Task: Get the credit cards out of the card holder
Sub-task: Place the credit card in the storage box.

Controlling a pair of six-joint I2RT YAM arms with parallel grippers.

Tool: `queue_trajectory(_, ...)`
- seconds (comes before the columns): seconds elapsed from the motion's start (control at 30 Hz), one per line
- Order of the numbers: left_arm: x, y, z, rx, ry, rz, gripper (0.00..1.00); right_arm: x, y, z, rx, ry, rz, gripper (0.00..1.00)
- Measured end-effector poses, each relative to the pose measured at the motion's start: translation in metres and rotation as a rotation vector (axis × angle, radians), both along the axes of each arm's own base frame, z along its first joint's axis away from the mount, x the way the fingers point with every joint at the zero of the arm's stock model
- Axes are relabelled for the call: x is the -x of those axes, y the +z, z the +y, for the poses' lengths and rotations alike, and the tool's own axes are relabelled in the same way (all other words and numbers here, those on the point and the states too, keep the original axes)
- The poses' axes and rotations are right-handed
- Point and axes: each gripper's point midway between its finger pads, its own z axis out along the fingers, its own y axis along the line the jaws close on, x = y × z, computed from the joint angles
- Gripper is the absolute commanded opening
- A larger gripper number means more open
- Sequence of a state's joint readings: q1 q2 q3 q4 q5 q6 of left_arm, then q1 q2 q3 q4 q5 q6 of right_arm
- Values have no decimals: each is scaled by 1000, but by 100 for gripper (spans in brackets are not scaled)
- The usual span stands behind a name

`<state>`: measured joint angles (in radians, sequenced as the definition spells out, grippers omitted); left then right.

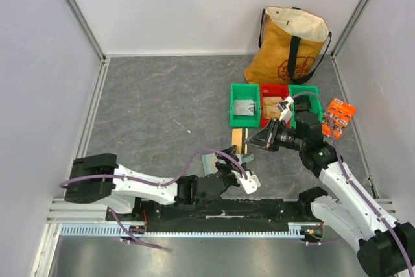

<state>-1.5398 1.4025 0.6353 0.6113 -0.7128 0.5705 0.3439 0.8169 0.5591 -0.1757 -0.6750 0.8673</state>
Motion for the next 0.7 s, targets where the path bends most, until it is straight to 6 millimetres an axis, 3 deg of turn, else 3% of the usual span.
queue_trajectory(0.13,-10,-1,-7,-51,51,-84,66,2,4,-1,-9,-3,-4,0)
queue_trajectory(0.23,-15,4,-13,-57,84,-128,55,3,5,-1,-13,-6,1,0)
queue_trajectory(0.47,-24,13,-19,-54,151,-198,2,2,7,-4,-12,-34,3,0)
queue_trajectory(0.63,-26,19,-17,-41,181,-214,2,-1,8,-6,-11,-66,0,20)
queue_trajectory(0.7,-27,22,-16,-25,193,-212,2,-2,13,-7,-15,-82,-22,34)
